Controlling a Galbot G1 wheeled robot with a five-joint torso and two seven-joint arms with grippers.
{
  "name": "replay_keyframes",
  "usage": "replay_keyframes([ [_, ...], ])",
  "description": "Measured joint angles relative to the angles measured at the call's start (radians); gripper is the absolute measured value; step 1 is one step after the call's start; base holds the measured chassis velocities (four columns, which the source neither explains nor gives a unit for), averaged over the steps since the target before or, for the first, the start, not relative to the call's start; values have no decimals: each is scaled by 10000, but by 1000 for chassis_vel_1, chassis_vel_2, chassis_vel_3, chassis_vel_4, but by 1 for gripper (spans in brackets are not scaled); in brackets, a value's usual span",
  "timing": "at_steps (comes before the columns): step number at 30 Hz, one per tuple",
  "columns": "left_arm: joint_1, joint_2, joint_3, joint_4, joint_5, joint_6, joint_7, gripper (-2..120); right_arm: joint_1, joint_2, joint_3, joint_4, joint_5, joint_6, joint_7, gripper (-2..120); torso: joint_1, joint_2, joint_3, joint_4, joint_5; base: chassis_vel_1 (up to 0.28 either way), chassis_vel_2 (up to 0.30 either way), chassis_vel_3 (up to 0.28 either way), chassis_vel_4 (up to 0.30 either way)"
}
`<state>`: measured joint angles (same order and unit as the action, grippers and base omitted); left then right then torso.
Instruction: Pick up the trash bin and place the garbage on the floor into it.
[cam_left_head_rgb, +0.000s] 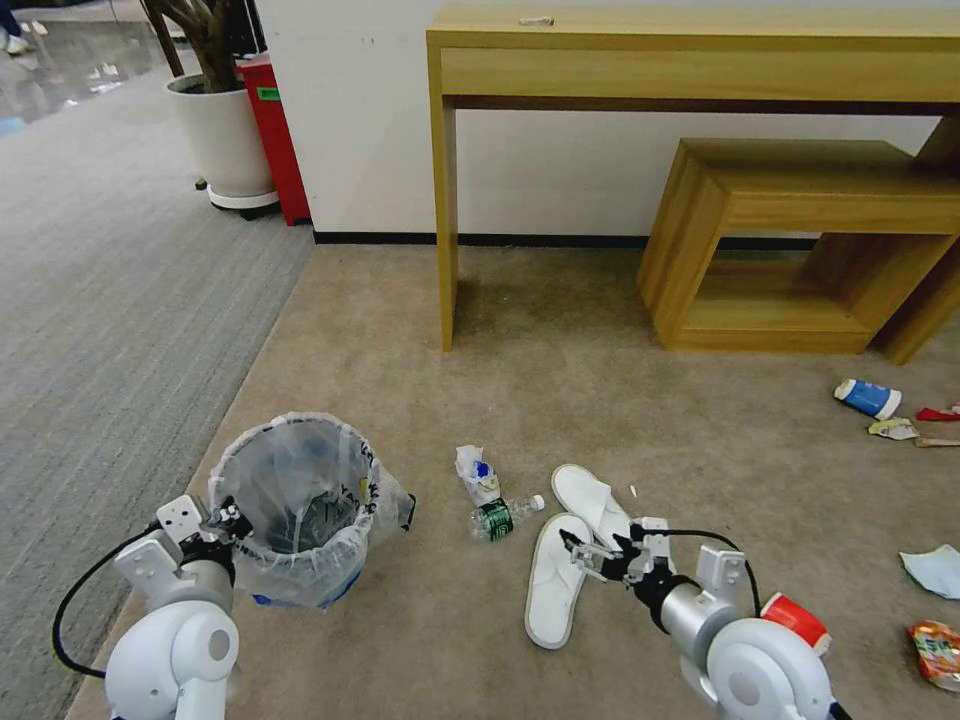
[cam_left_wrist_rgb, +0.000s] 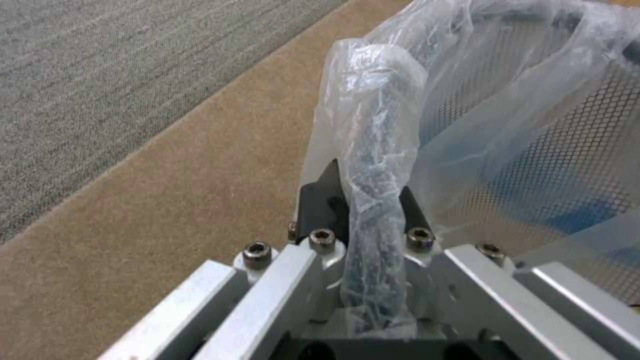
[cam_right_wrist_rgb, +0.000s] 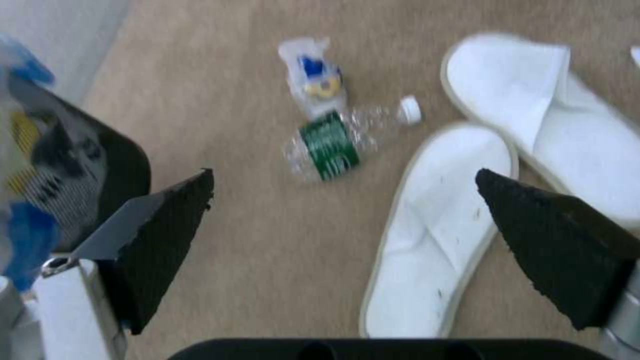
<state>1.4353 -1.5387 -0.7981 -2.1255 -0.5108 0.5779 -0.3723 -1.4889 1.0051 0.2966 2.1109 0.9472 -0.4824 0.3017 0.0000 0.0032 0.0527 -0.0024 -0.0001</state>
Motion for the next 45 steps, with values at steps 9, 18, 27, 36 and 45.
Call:
replay_keyframes([
  [9,-45,-117,31,84,144,-54,45,2,275,-234,-717,-165,-92,-87,435,100,0,0,0,0,0,0,0,0,0],
  [18,-32,-145,7,85,180,-80,53,2,471,-365,-1159,-386,-191,-118,479,100,0,0,0,0,0,0,0,0,0],
  [27,-20,-189,-3,73,206,-93,55,2,876,-390,-1771,-862,-434,-129,707,100,0,0,0,0,0,0,0,0,0],
  [36,-14,-199,-6,82,223,-140,59,2,1250,-397,-1967,-1319,-592,-47,860,100,0,0,0,1,0,0,0,0,0],
  [45,-6,-184,15,122,246,-174,69,2,1664,-372,-2105,-1790,-856,87,962,100,0,0,0,0,0,0,0,0,0],
])
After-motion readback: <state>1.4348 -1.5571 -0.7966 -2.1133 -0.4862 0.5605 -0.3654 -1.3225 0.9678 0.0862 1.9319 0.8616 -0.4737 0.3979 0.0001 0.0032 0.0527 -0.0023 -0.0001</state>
